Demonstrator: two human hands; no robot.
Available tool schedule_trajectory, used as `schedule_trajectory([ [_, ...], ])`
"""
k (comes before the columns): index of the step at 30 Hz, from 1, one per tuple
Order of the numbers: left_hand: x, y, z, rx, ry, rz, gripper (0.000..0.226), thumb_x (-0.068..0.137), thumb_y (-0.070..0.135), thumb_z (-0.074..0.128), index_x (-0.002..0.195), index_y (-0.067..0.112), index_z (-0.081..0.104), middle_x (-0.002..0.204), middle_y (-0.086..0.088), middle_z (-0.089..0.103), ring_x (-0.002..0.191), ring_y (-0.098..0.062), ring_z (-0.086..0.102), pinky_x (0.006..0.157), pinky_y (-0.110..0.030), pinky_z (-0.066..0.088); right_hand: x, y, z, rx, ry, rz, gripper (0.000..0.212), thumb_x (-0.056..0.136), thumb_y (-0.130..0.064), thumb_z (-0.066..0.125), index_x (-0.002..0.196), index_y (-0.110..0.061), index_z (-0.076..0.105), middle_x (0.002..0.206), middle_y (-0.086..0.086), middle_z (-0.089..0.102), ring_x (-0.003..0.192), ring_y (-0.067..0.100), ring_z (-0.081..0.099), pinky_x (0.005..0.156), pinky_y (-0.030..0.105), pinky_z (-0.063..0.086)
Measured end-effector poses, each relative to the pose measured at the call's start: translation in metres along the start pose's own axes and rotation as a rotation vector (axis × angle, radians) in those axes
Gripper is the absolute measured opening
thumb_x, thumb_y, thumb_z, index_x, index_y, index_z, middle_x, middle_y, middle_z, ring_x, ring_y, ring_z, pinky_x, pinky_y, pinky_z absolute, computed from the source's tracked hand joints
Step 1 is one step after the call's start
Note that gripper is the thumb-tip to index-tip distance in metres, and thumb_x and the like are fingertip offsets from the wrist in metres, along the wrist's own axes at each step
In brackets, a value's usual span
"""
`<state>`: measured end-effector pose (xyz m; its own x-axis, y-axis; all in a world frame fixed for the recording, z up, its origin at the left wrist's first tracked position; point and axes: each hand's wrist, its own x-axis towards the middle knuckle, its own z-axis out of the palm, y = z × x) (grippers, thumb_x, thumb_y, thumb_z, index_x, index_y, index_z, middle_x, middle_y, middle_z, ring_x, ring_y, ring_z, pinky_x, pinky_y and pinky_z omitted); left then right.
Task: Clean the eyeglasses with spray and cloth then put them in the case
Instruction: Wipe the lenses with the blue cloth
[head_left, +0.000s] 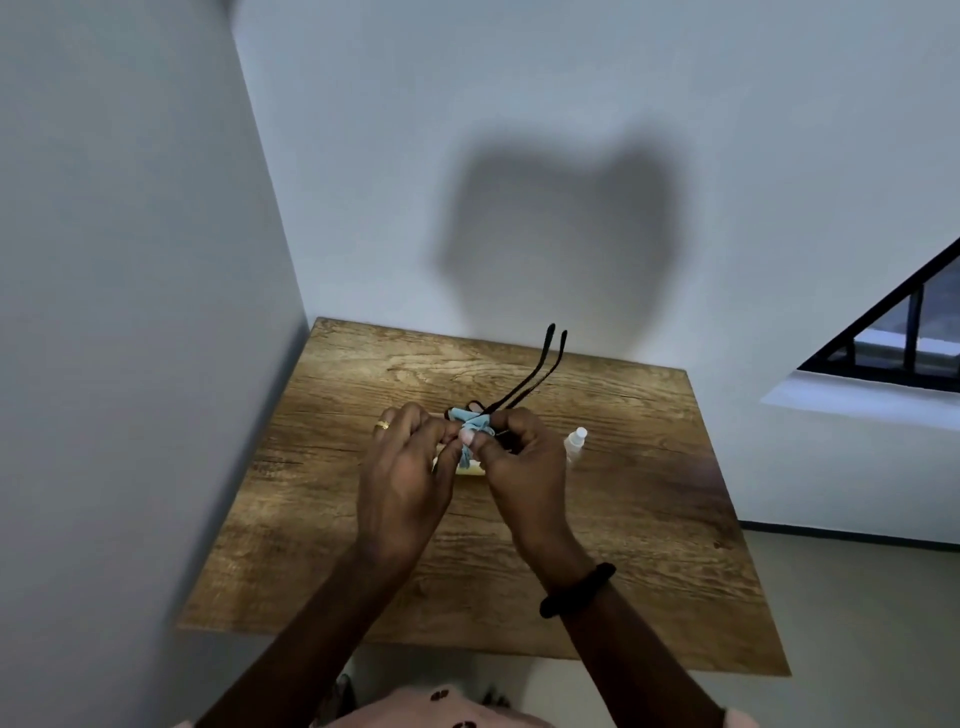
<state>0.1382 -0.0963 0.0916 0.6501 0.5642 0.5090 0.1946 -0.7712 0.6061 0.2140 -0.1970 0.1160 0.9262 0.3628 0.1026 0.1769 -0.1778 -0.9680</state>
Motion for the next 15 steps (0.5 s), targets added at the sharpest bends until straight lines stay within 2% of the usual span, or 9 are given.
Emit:
schedule_trajectory([
  [3,-0.001,-0.005,0.001,0.024,0.014,0.034,0.03,0.094,0.033,0.053,0.095,0.011,0.074,0.087,-0.003,0.058,0.087,-0.016,0.047,0.07,-0.029,0.036,-0.002,-0.001,0.005,-0.043,0.024,-0.034,0.013,0.081,-0.011,0.081,0.084,-0.007,0.07,0.084,0.002,0.07,0.071,0.006,0.064,0.061,0.018,0.049],
  [5,-0.001,-0.004,0.001,0.025,-0.014,0.033,0.033,0.095,0.034,0.052,0.099,0.011,0.075,0.088,-0.003,0.058,0.088,-0.018,0.05,0.07,-0.029,0.036,-0.002,0.002,0.004,-0.05,0.053,-0.053,0.013,0.081,-0.013,0.081,0.081,-0.008,0.069,0.08,0.004,0.068,0.069,0.008,0.063,0.06,0.021,0.05],
  [8,0.001,-0.002,0.0,0.058,-0.052,0.072,0.034,0.097,0.036,0.051,0.104,0.014,0.075,0.09,-0.002,0.058,0.086,-0.023,0.055,0.07,-0.029,0.035,0.0,0.001,-0.001,0.045,0.055,-0.021,0.013,0.084,-0.016,0.079,0.084,-0.005,0.072,0.079,0.01,0.07,0.071,0.024,0.067,0.061,0.038,0.056],
  [12,0.003,-0.001,-0.001,0.033,-0.032,0.104,0.033,0.098,0.035,0.052,0.104,0.012,0.074,0.091,-0.003,0.06,0.086,-0.025,0.057,0.062,-0.032,0.042,0.004,-0.008,-0.013,0.24,0.018,0.075,0.008,0.088,-0.005,0.074,0.091,0.002,0.074,0.077,0.009,0.072,0.068,0.011,0.067,0.059,0.022,0.051],
  [15,0.002,-0.001,0.0,0.037,-0.019,0.131,0.033,0.099,0.036,0.052,0.104,0.012,0.074,0.092,-0.004,0.061,0.085,-0.025,0.055,0.061,-0.031,0.04,0.005,-0.013,-0.021,0.292,0.027,0.11,0.007,0.088,-0.007,0.073,0.093,-0.002,0.076,0.08,0.011,0.074,0.073,0.017,0.068,0.061,0.025,0.053],
])
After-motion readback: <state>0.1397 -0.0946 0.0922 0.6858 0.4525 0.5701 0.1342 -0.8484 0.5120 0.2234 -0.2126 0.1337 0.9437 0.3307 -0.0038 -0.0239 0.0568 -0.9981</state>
